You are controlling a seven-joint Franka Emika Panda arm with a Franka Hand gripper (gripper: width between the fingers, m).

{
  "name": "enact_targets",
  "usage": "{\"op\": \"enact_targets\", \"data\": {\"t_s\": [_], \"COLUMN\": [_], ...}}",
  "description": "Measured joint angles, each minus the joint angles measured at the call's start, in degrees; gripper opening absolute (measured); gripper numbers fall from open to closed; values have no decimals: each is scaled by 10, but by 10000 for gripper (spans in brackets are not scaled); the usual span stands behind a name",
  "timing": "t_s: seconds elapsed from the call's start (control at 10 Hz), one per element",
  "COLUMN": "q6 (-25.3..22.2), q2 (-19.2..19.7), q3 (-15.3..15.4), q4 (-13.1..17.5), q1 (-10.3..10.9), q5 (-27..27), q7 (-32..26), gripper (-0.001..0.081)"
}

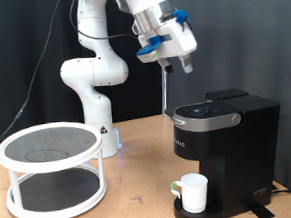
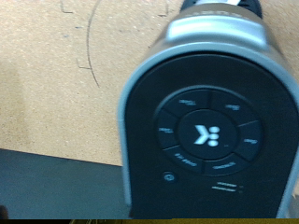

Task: Make a cup of coffee with the keurig machine

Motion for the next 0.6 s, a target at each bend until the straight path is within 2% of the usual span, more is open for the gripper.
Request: {"op": "enact_targets", "data": {"t_s": [0.3,0.4,0.6], "q6": [-6,-18,-42], "q2": [50,64,85], "q3": [26,37,53], "q4": [60,77,103], "q1": [1,2,4], "q5": [-57,-83,-102], "q7": [17,26,34], "gripper": [808,808,808]}}
